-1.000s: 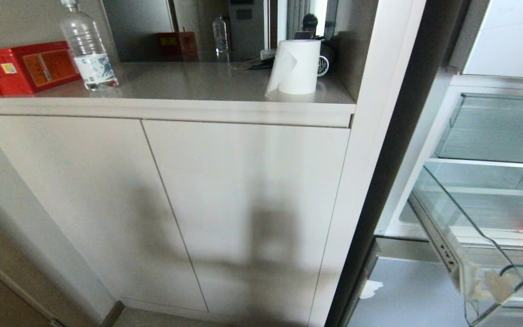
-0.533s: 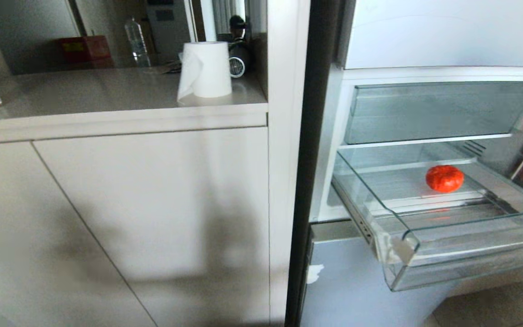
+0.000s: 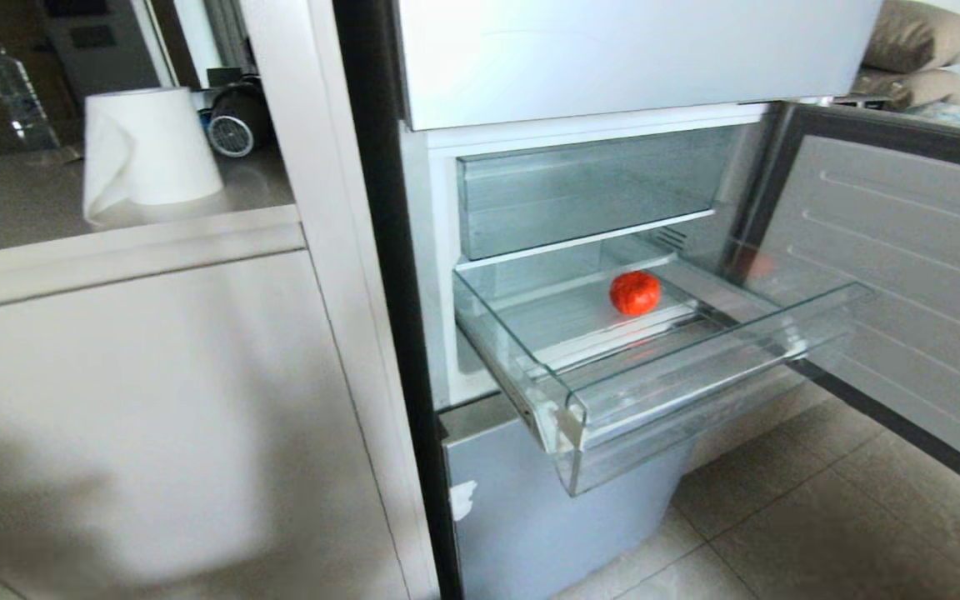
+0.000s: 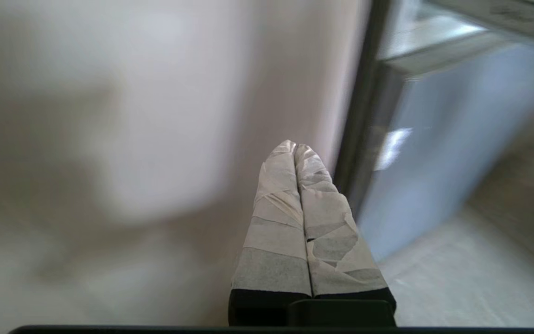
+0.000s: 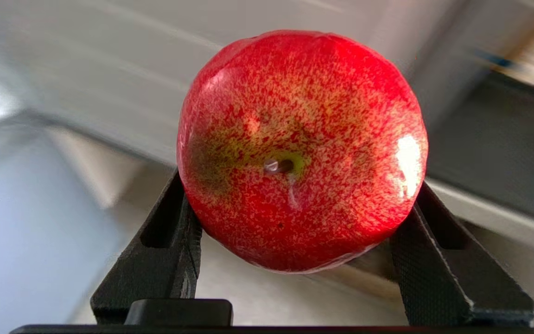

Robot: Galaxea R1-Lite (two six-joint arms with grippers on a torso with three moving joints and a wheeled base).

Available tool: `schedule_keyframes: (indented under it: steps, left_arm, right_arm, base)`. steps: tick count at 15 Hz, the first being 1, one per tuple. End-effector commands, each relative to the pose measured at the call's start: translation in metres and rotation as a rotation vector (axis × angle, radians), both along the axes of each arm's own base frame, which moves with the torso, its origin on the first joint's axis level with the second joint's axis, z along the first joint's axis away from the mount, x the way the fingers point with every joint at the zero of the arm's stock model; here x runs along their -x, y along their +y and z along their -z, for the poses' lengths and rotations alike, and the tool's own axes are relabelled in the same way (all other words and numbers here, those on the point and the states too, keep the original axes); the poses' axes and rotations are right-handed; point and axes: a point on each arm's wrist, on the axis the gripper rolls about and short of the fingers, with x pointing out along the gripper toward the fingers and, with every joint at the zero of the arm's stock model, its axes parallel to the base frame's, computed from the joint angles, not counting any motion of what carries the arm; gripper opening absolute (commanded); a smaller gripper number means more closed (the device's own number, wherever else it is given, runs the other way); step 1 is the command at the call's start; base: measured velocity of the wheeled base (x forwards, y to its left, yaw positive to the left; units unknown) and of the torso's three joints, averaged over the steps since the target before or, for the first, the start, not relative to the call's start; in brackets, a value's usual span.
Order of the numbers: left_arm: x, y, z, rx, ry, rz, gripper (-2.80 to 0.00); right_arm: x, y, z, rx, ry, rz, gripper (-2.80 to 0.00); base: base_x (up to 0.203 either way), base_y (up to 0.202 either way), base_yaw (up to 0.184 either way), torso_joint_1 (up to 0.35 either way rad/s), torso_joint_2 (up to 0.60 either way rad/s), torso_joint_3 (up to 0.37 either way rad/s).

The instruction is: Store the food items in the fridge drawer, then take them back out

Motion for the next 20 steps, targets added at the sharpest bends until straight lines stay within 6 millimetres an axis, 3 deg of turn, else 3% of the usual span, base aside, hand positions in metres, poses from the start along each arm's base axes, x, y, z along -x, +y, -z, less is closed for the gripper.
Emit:
schedule_keyframes:
  steps: [1,6,9,13,20]
  left_arm:
    - [0.000,0.000,0.000,0.000,0.000,0.000,-2.80]
    - [0.000,0.000,0.000,0.000,0.000,0.000,-2.80]
    - [0.000,0.000,0.000,0.000,0.000,0.000,-2.80]
    - [0.000,0.000,0.000,0.000,0.000,0.000,-2.80]
    - [0.000,0.000,0.000,0.000,0.000,0.000,-2.80]
  right_arm:
    - [-0.001,-0.001,0.000,0.002,0.001,0.003,-2.80]
    - [-0.002,-0.004,-0.004,0.066,-0.017,0.021,-2.80]
    - [-0.005,-0.024,0.001,0.019,-0.003,0.141,-2.80]
    - [-0.019,-0.084,0.014,-0.076,-0.002,0.292,-2.80]
    - [-0.081,-0.192,0.068,-0.268,0.003,0.175,-2.80]
  base:
    - [0.002,0.009,-0.174,0.006,0.00,0.003]
    - [0.000,0.008,-0.175,0.001,0.00,0.004]
    - [0.000,0.005,-0.136,0.002,0.00,0.002]
    - [0.001,0.001,-0.014,-0.001,0.00,0.001]
    - [0.000,0.000,0.000,0.000,0.00,0.000]
